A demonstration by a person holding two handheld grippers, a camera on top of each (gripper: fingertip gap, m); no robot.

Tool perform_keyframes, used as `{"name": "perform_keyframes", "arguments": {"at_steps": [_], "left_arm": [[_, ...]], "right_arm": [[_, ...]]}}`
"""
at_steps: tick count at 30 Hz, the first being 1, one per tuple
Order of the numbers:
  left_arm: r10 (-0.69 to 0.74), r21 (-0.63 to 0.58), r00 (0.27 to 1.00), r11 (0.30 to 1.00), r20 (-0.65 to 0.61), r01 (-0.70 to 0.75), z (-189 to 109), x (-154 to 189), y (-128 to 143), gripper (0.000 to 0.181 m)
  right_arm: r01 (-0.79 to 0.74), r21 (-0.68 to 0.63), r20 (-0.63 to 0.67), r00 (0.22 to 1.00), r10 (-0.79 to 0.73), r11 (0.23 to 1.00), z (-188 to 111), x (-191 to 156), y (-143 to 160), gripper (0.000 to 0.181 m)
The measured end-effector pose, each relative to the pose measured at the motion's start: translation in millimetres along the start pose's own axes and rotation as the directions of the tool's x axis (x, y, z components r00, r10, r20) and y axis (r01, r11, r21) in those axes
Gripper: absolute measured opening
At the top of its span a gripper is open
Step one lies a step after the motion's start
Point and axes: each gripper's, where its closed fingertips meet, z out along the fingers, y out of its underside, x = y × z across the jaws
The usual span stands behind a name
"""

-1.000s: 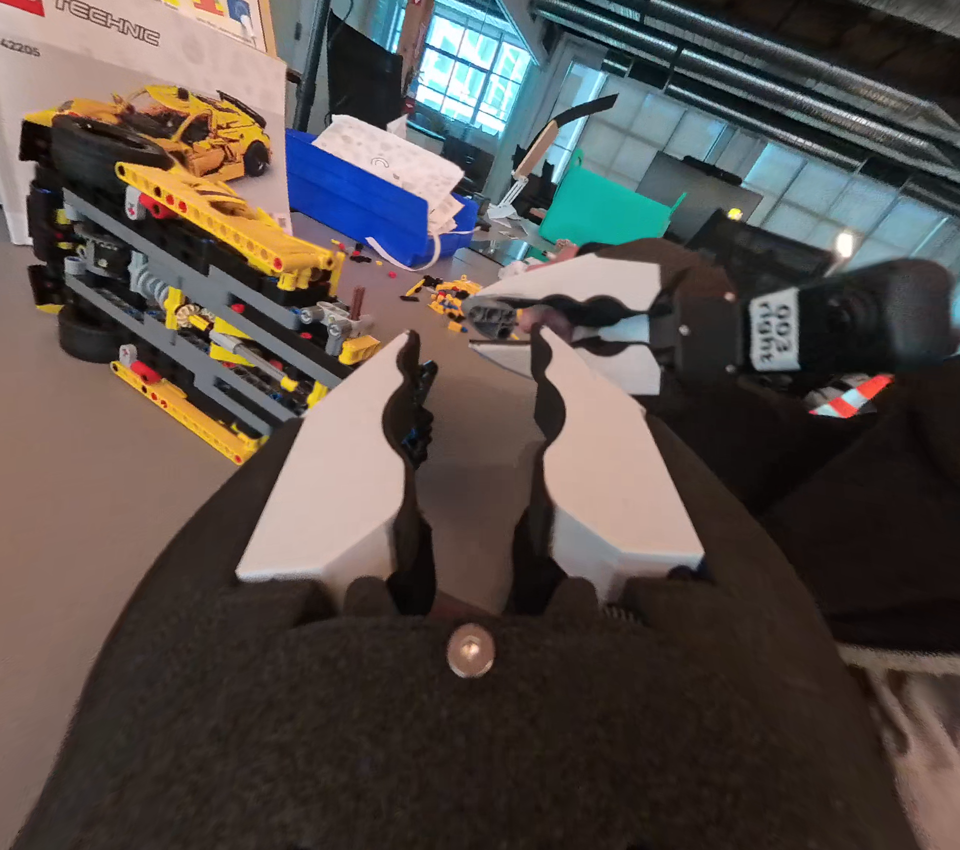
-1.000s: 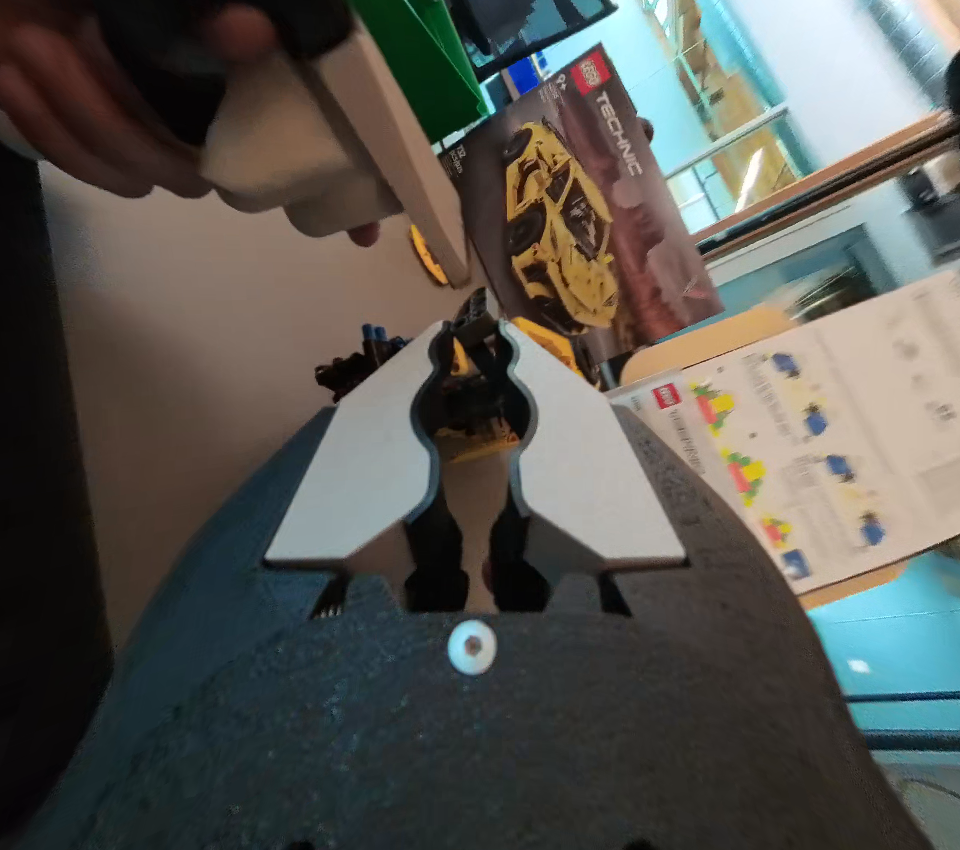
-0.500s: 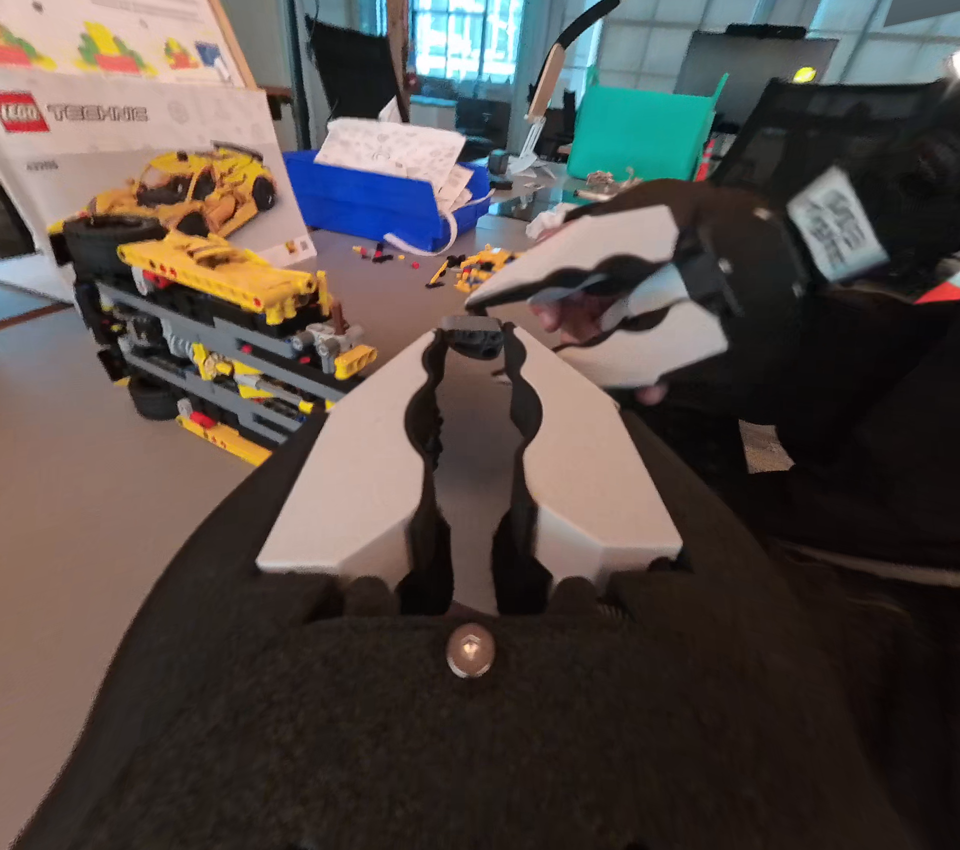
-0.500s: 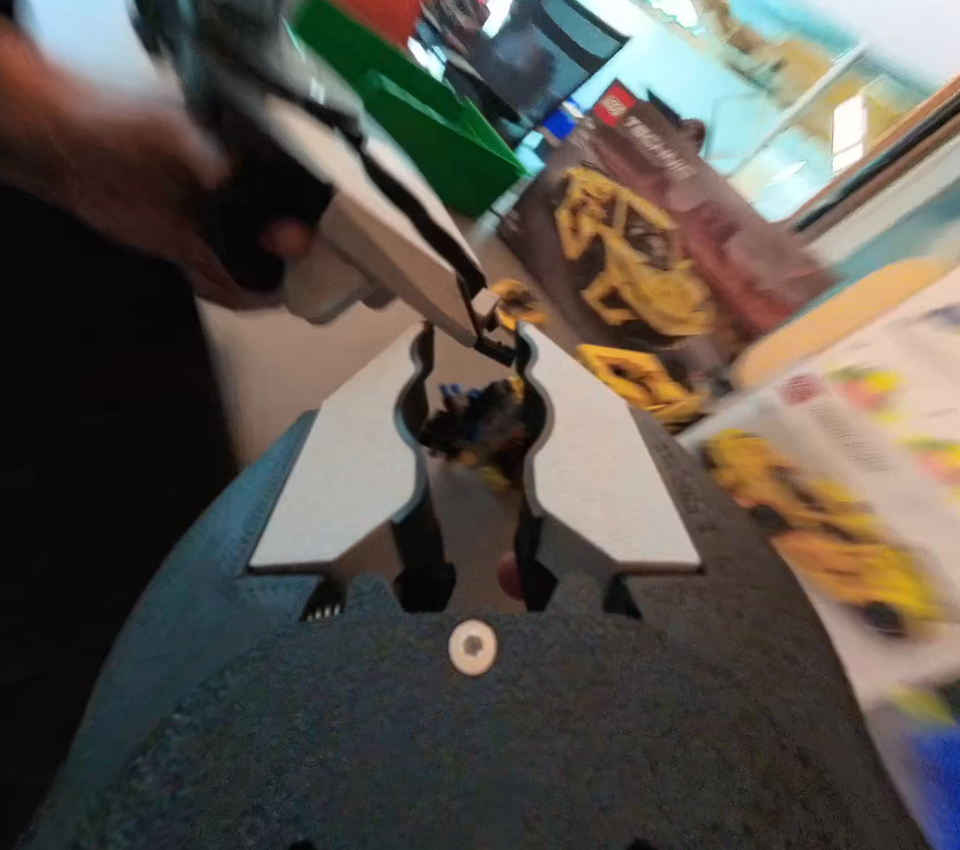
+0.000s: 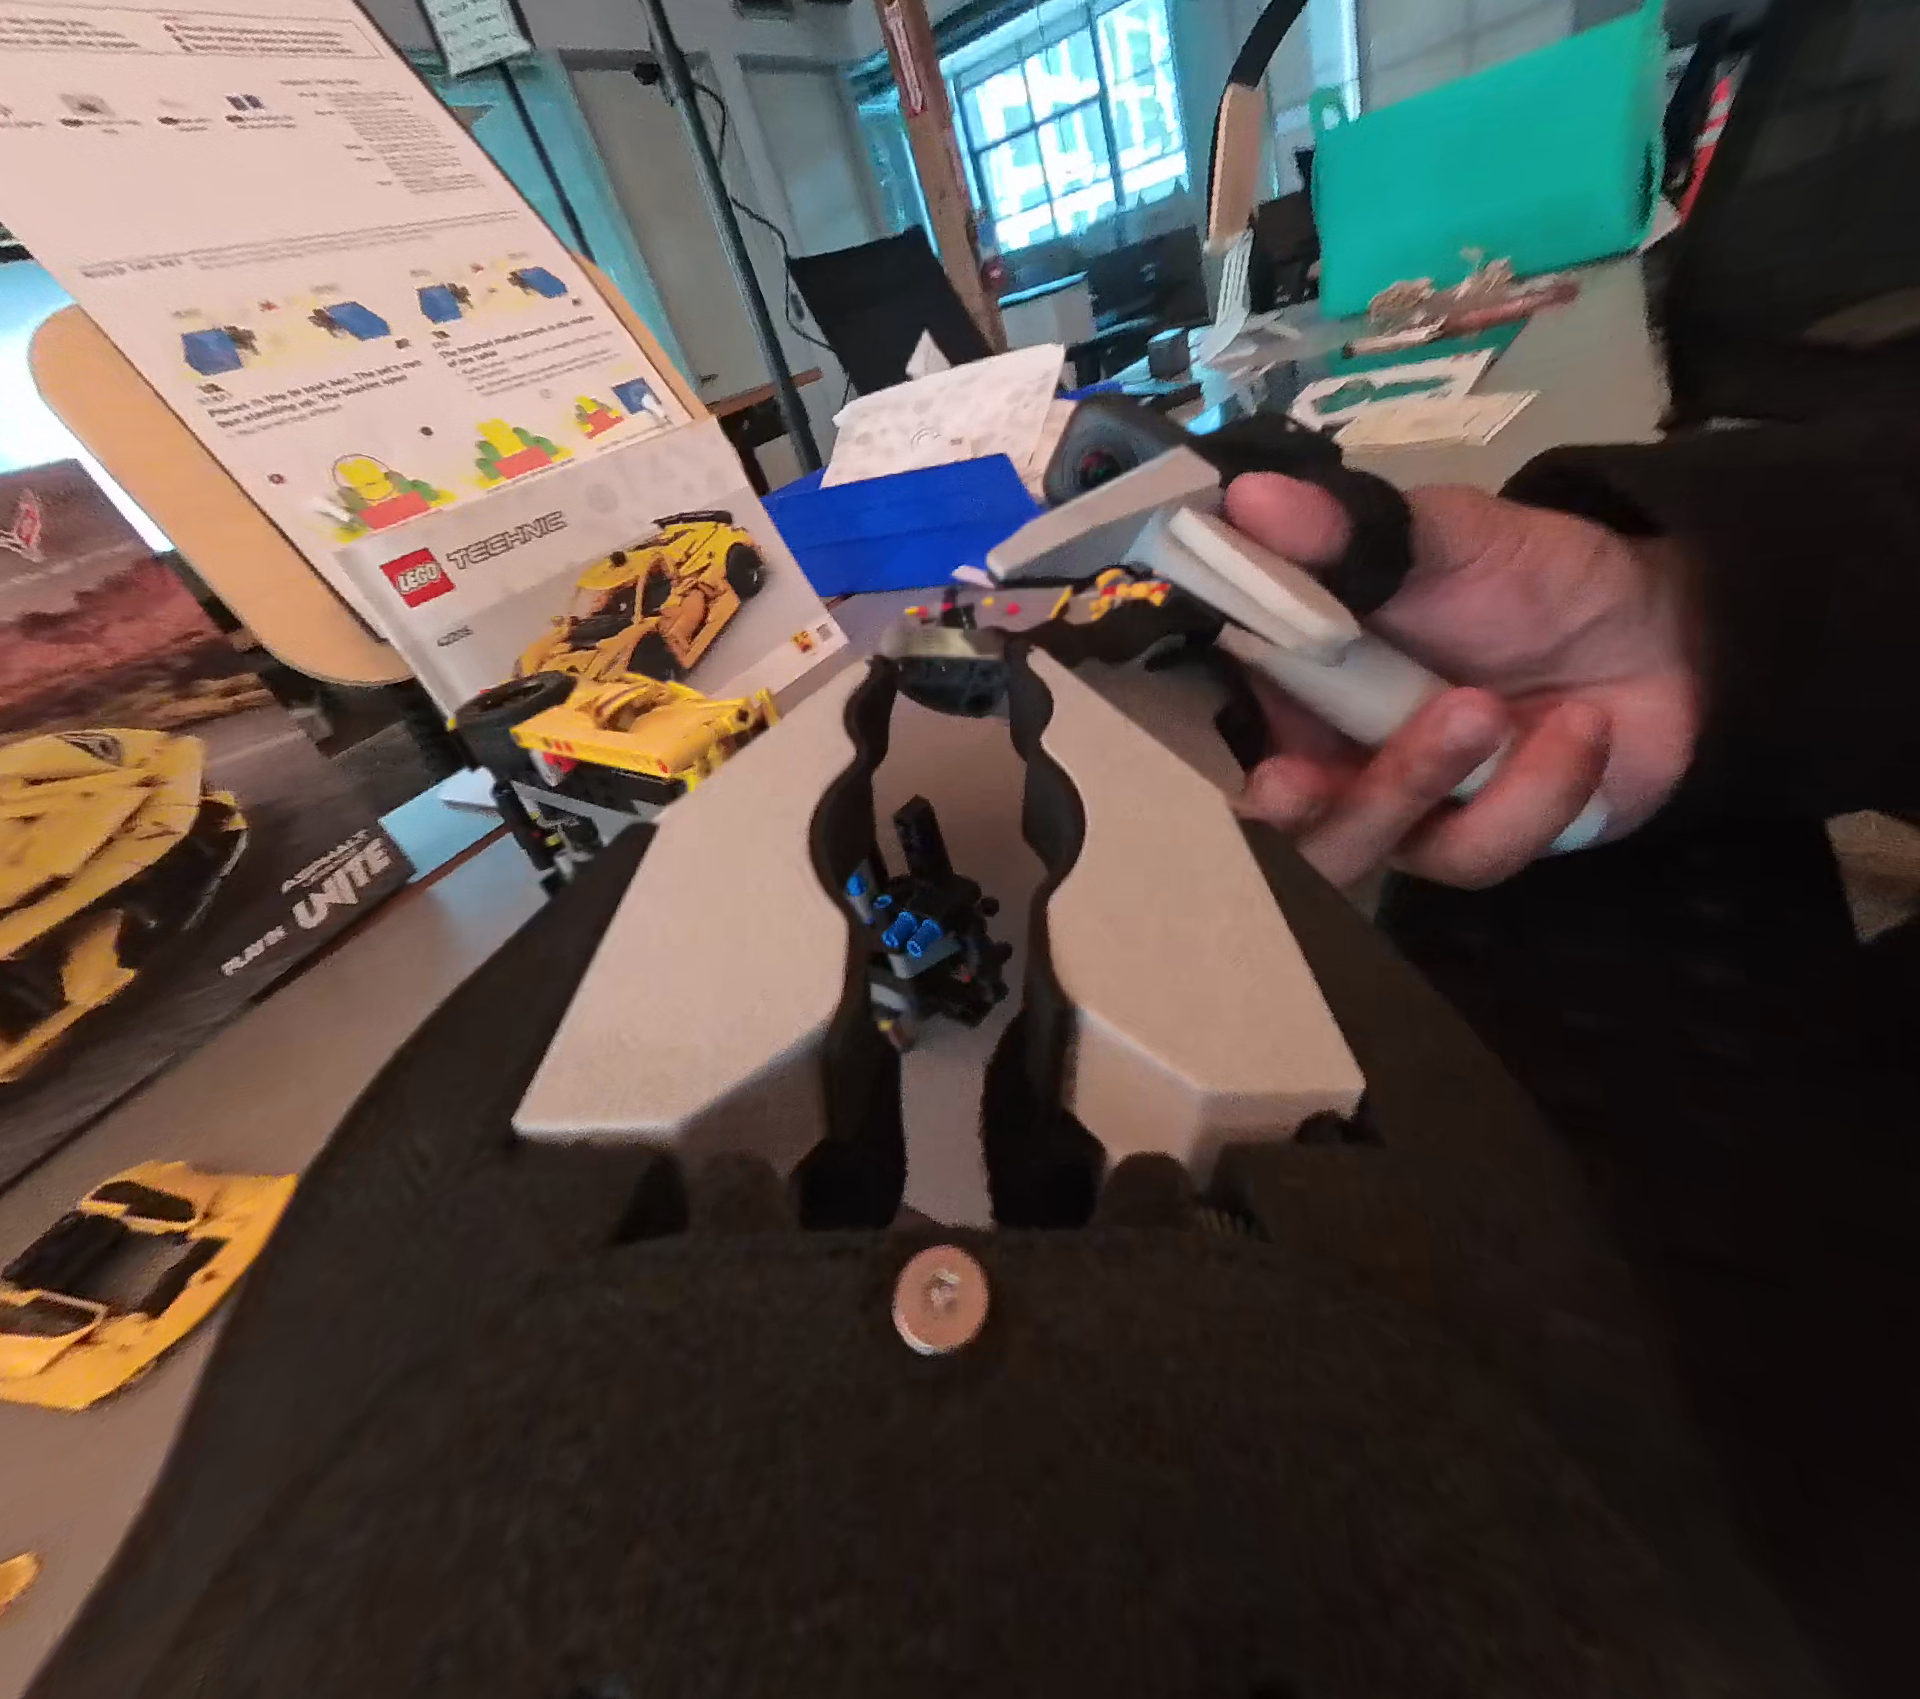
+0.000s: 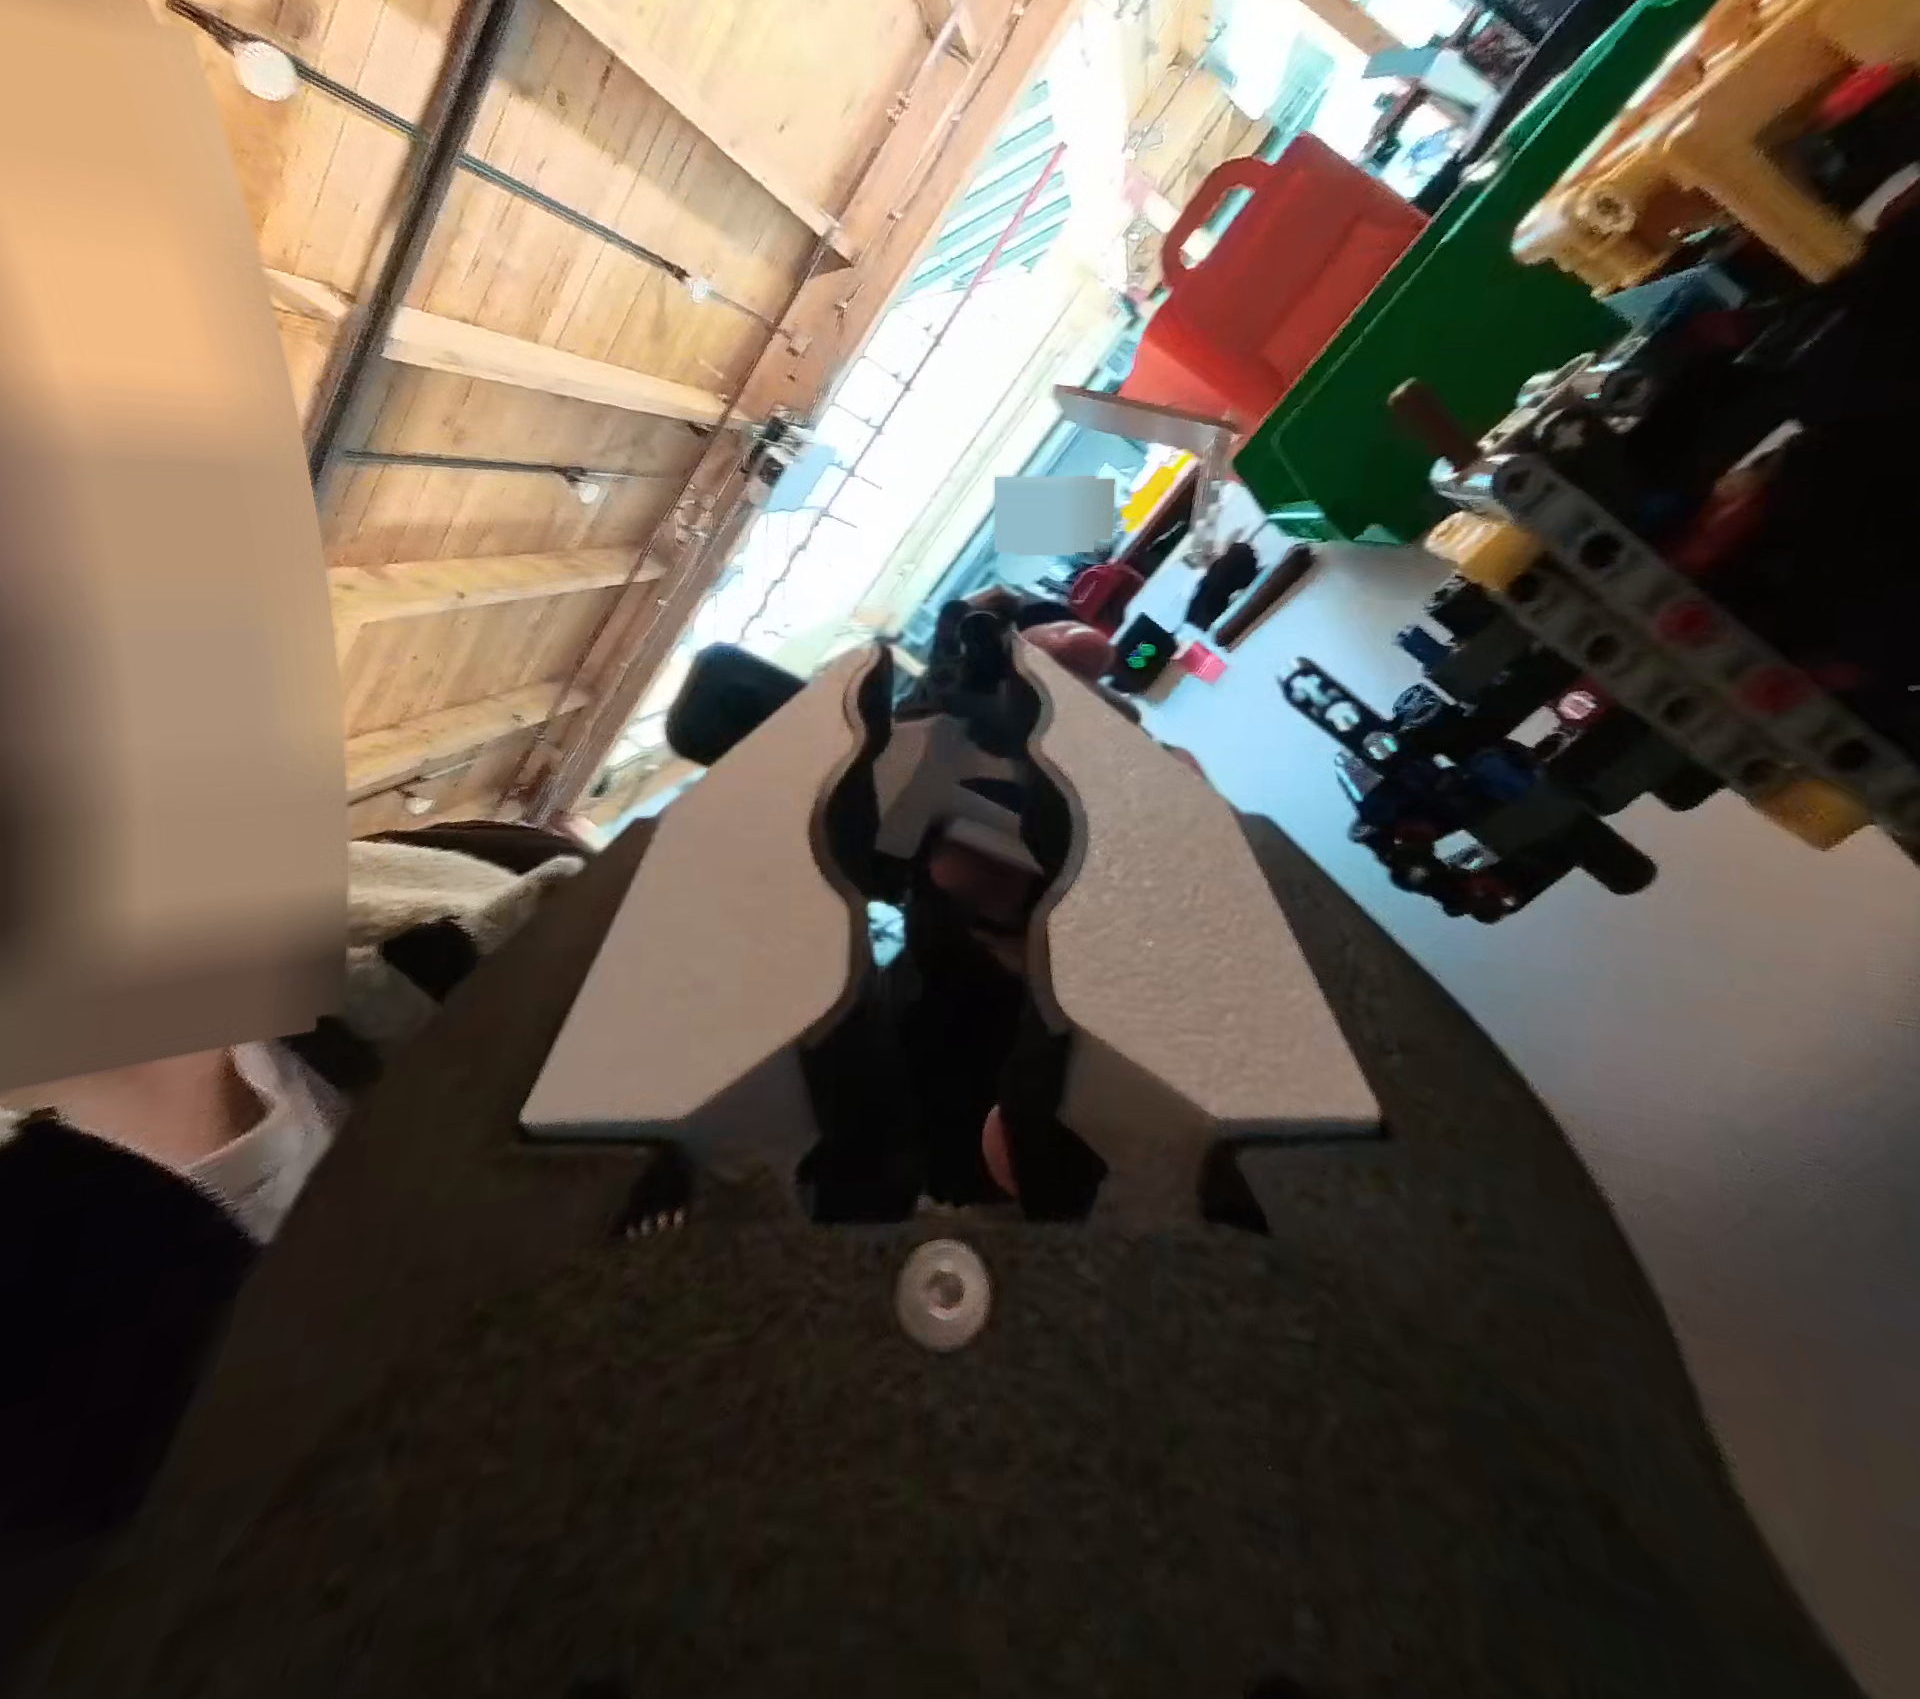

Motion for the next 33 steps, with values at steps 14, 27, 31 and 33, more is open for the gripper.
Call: {"name": "perform_keyframes", "arguments": {"at_steps": [14,27,31,33], "left_arm": [[0.058,-0.053,0.997,0.997,-0.052,-0.061,-2,16,10,0.0],[-0.529,-0.032,0.82,0.843,-0.219,0.536,6,7,2,0.028],[-0.518,-0.037,0.824,0.851,-0.228,0.525,4,9,2,0.02],[-0.523,-0.045,0.819,0.848,-0.237,0.528,4,11,2,0.015]], "right_arm": [[-0.029,0.356,-0.116,0.99,0.075,0.934,-62,38,-66,0.005],[0.535,-0.079,-0.241,0.809,-0.536,0.841,-8,6,-13,0.007],[0.575,-0.142,-0.243,0.769,-0.592,0.806,-4,8,-4,0.006],[0.561,-0.147,-0.238,0.779,-0.58,0.815,-3,9,-3,0.007]]}}
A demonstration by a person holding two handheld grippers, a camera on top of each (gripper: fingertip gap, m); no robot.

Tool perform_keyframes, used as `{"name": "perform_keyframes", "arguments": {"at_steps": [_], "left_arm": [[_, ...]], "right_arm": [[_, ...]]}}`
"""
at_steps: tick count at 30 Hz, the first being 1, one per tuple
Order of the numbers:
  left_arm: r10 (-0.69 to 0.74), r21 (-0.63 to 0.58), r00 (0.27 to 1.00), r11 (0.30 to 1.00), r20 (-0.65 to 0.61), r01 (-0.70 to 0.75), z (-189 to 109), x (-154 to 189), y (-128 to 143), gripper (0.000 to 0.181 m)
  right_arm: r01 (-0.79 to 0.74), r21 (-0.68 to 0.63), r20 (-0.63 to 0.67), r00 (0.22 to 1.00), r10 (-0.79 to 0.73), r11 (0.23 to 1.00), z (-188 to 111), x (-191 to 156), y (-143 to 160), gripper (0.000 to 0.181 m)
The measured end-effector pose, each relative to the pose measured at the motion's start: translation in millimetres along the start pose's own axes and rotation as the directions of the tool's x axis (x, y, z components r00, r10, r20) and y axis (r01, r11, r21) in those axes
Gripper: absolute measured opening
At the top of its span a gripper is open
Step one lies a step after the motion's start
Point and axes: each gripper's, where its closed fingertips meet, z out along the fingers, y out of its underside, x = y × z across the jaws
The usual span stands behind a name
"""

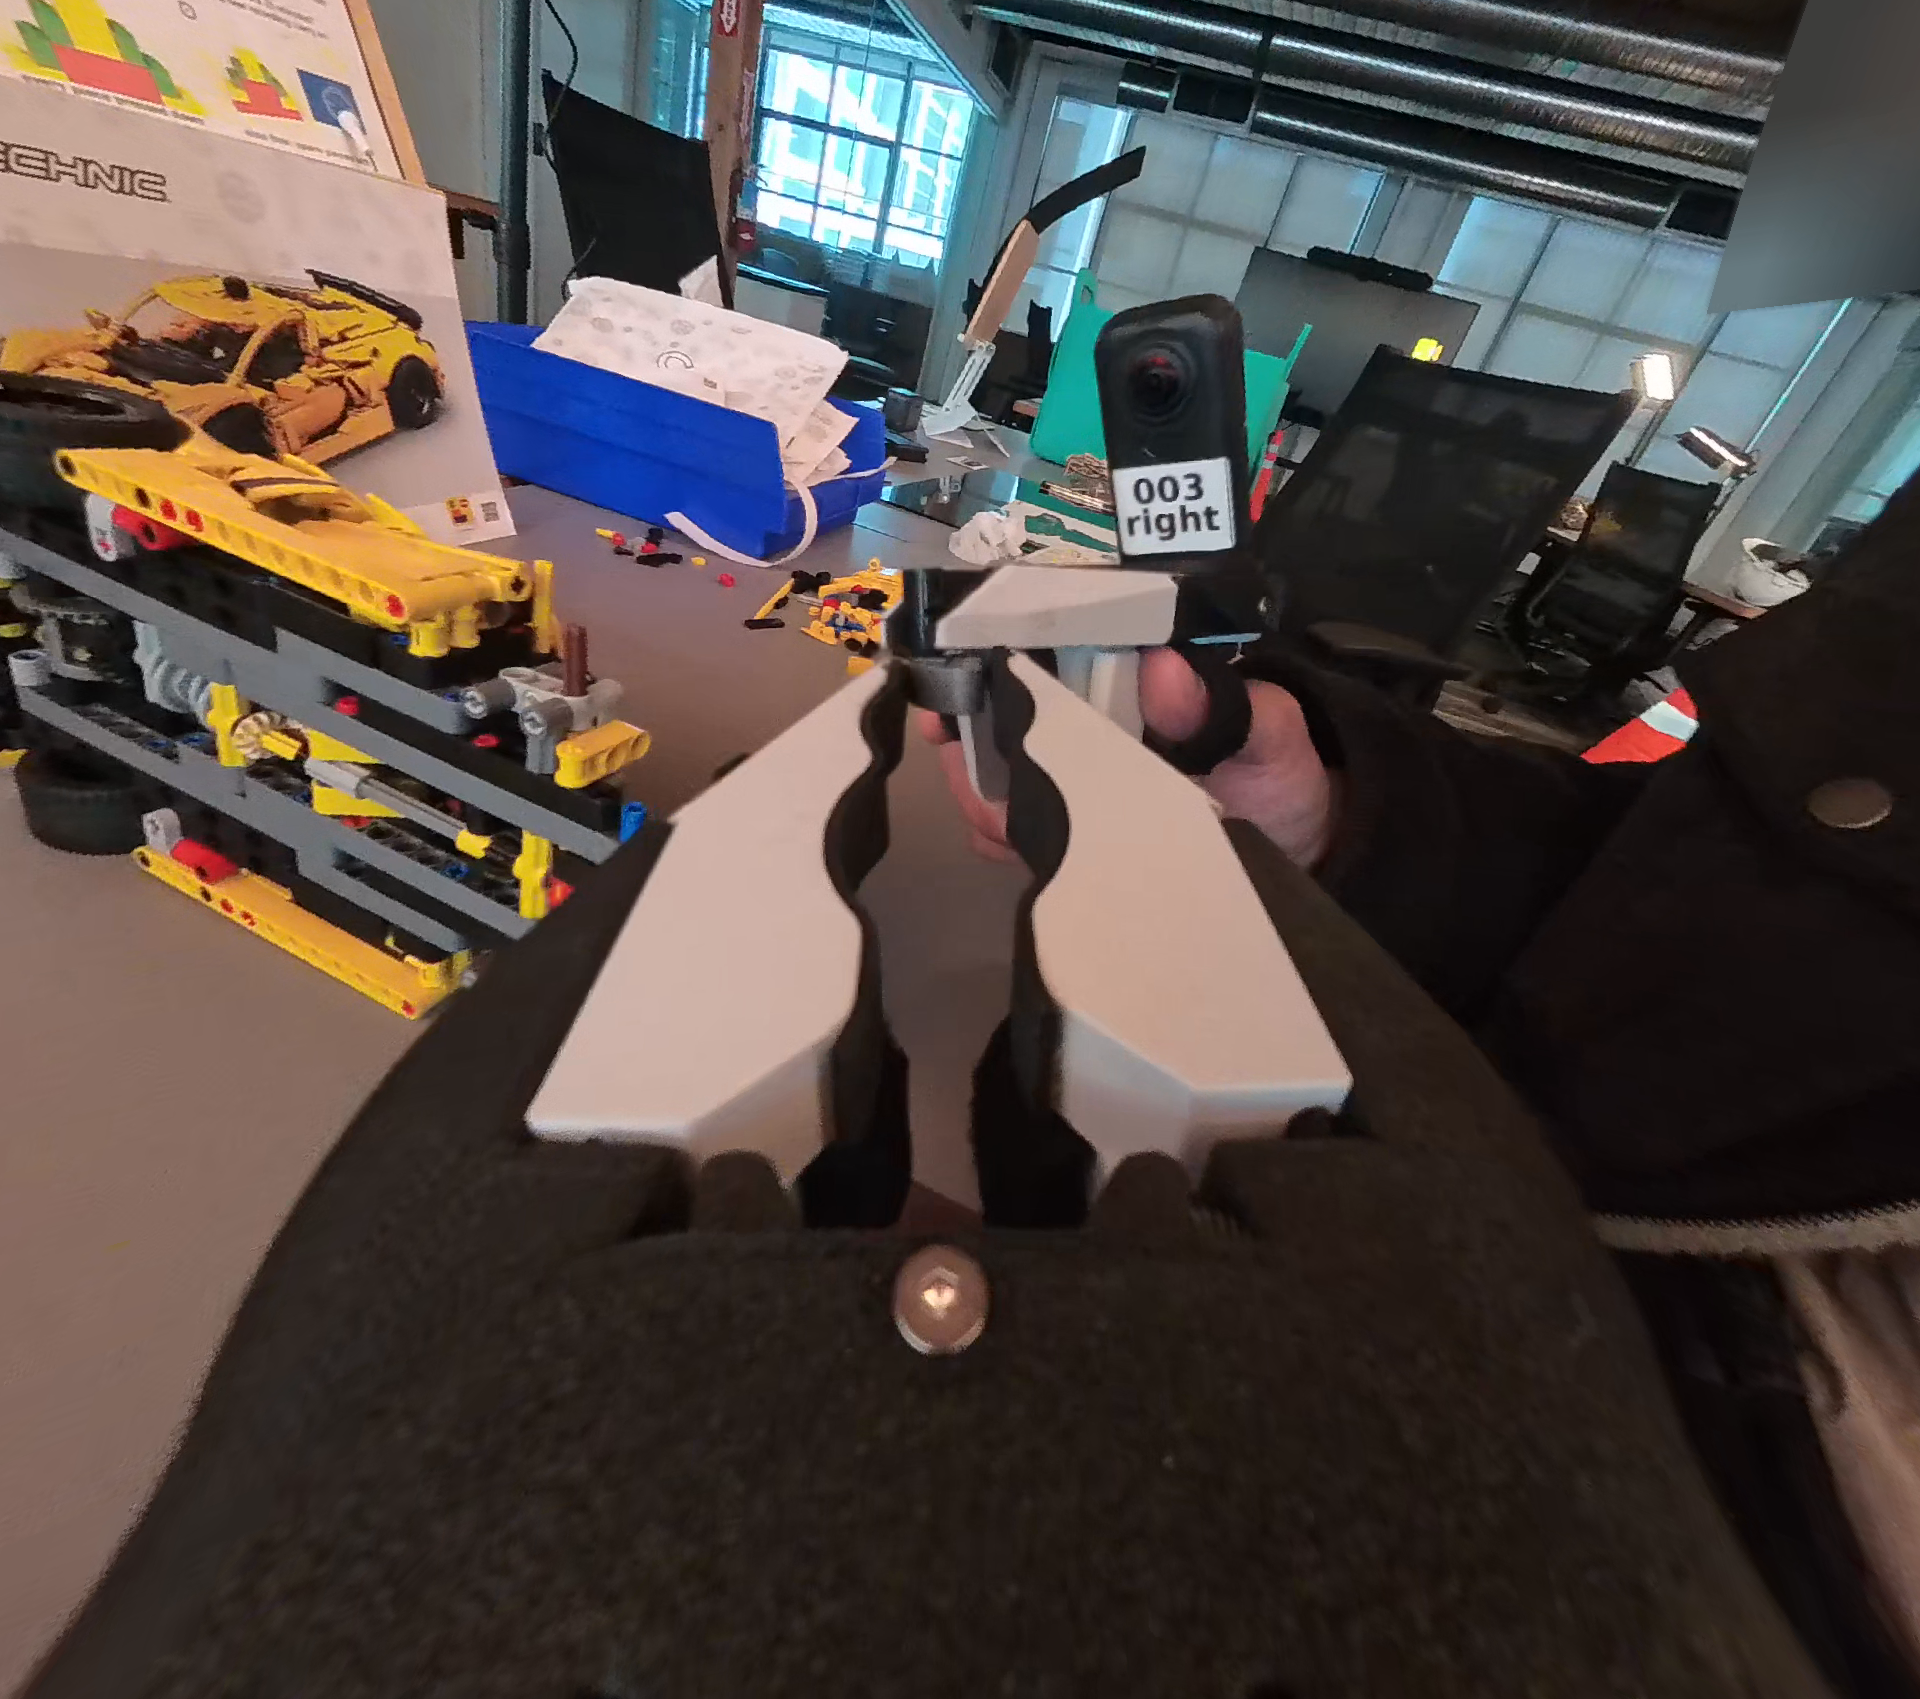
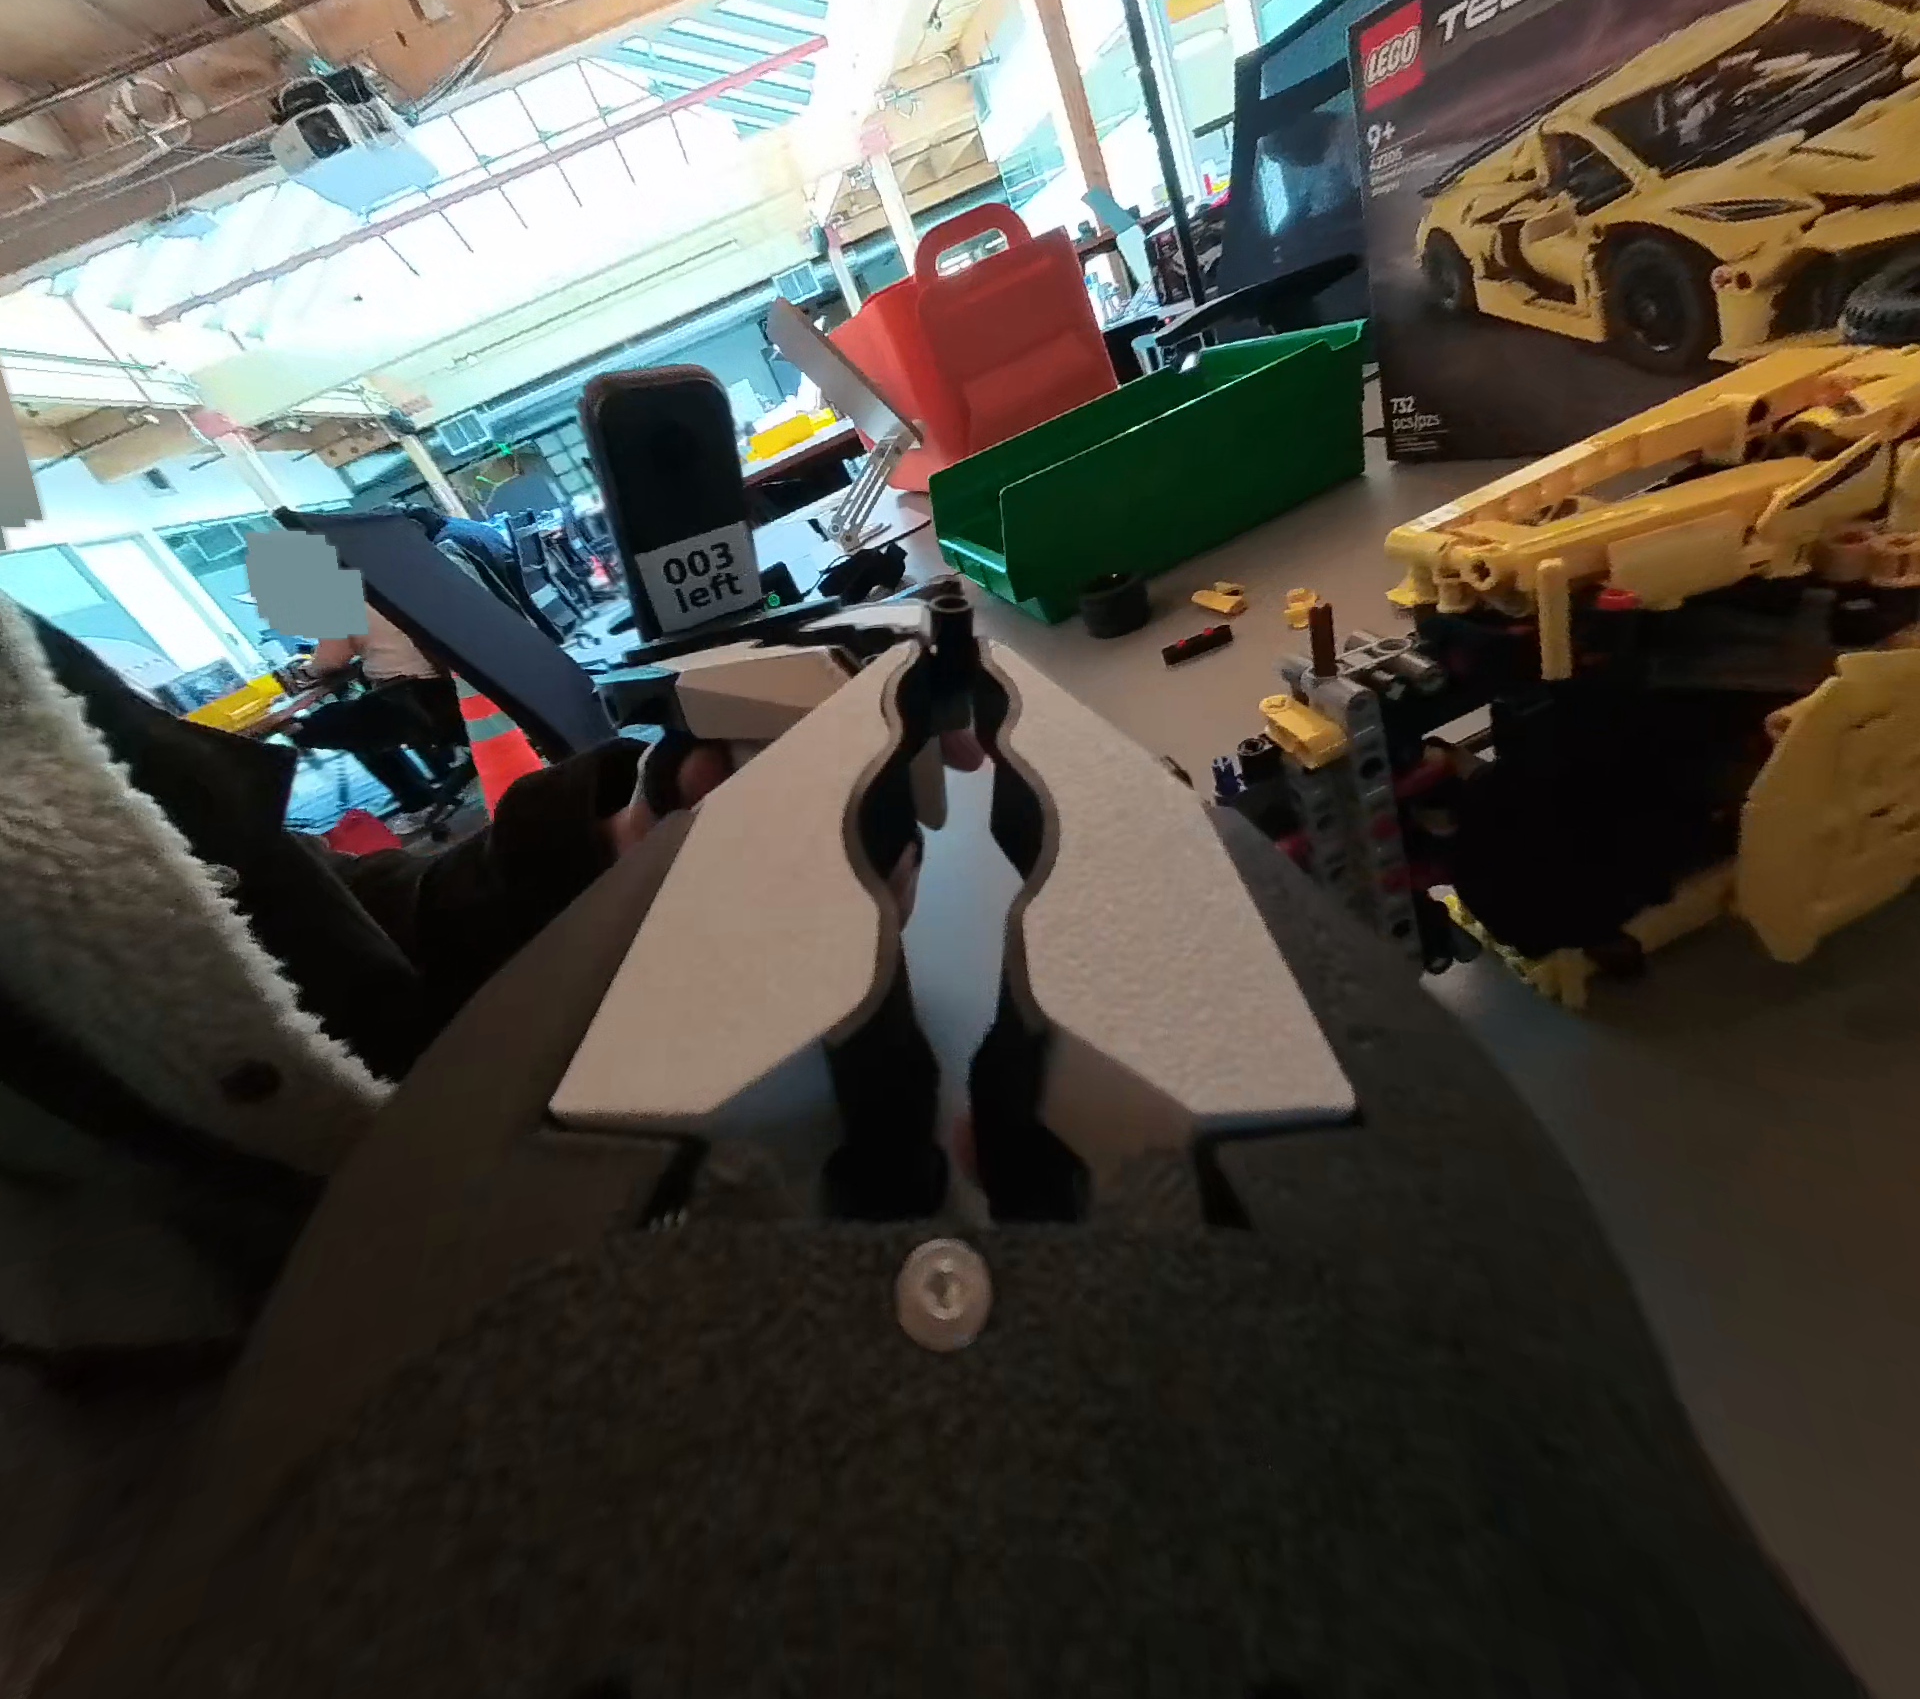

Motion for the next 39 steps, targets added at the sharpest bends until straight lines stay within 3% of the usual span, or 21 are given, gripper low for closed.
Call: {"name": "perform_keyframes", "arguments": {"at_steps": [16,17,18,19,20,24,29,31,33,34,36,37,39], "left_arm": [[0.12,-0.065,0.991,0.991,0.065,-0.116,4,-7,10,0.015],[0.128,-0.112,0.991,0.986,0.04,-0.123,6,-3,19,0.015],[0.163,-0.208,0.987,0.965,0.005,-0.158,10,3,36,0.014],[0.236,-0.259,0.972,0.938,-0.001,-0.228,15,7,46,0.014],[0.284,-0.261,0.959,0.927,0.014,-0.27,17,8,46,0.014],[0.165,-0.196,0.985,0.968,0.042,-0.154,12,-3,33,0.014],[0.209,-0.133,0.977,0.97,0.042,-0.201,8,3,23,0.014],[0.18,-0.11,0.983,0.979,0.046,-0.174,6,0,19,0.015],[0.177,-0.099,0.983,0.98,0.04,-0.172,5,1,17,0.015],[0.184,-0.108,0.982,0.978,0.035,-0.179,6,2,19,0.015],[0.212,-0.15,0.977,0.967,0.024,-0.206,10,5,26,0.015],[0.237,-0.175,0.971,0.957,0.02,-0.23,13,6,30,0.015],[0.3,-0.215,0.954,0.932,0.01,-0.29,17,9,38,0.014]], "right_arm": [[-0.295,-0.002,0.11,0.95,0.293,0.955,-2,8,3,0.006],[-0.301,0.084,0.157,0.945,0.286,0.95,-7,6,-12,0.007],[-0.375,0.293,0.213,0.923,0.322,0.88,-26,15,-43,0.005],[-0.443,0.295,0.213,0.894,0.393,0.847,-34,32,-43,0.005],[-0.491,0.273,0.199,0.87,0.451,0.828,-37,43,-37,0.007],[-0.466,0.234,0.212,0.881,0.423,0.853,-34,35,-37,0.005],[-0.521,0.237,0.225,0.85,0.476,0.82,-46,43,-43,0.007],[-0.469,0.165,0.086,0.883,0.461,0.868,-60,63,-41,0.007],[-0.309,0.011,-0.321,0.9,0.296,0.951,-107,120,-30,0.006],[-0.249,-0.095,-0.536,0.829,0.161,0.964,-148,154,-27,0.007],[-0.193,-0.219,-0.817,0.572,-0.072,0.956,-246,204,-40,0.007],[-0.204,-0.231,-0.879,0.464,-0.114,0.951,-286,216,-45,0.007],[-0.294,-0.218,-0.926,0.363,-0.103,0.931,-334,229,-36,0.007]]}}
